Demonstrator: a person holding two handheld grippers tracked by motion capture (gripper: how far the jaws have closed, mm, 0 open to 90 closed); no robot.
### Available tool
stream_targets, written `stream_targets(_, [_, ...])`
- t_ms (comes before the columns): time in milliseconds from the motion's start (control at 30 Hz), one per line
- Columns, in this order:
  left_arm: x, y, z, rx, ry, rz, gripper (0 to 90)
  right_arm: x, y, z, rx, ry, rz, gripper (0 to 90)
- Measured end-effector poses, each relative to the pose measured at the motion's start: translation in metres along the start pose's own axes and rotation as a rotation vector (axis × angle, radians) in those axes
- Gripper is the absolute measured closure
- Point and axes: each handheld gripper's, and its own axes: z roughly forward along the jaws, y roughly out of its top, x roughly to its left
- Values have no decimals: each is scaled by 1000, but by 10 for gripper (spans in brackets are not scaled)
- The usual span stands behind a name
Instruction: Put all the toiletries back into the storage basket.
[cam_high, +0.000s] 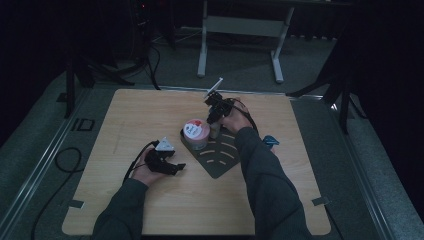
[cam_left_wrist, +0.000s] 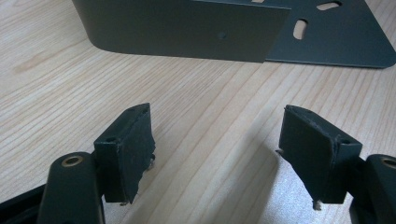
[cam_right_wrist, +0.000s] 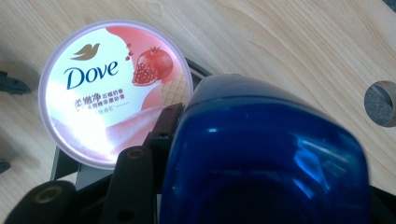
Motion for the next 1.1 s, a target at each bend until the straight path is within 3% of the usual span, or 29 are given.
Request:
stream_targets(833, [-1,-1,-1,-1,2,-1,257,-5,5,6,-20,15,57,534])
stream_targets(967, [-1,-1,-1,-4,1,-2,257,-4,5,8,-19,15,56,495])
stream_targets(1100, [0,-1,-1,-5,-1,-2,257,-4,5,8,-26,6,62,381])
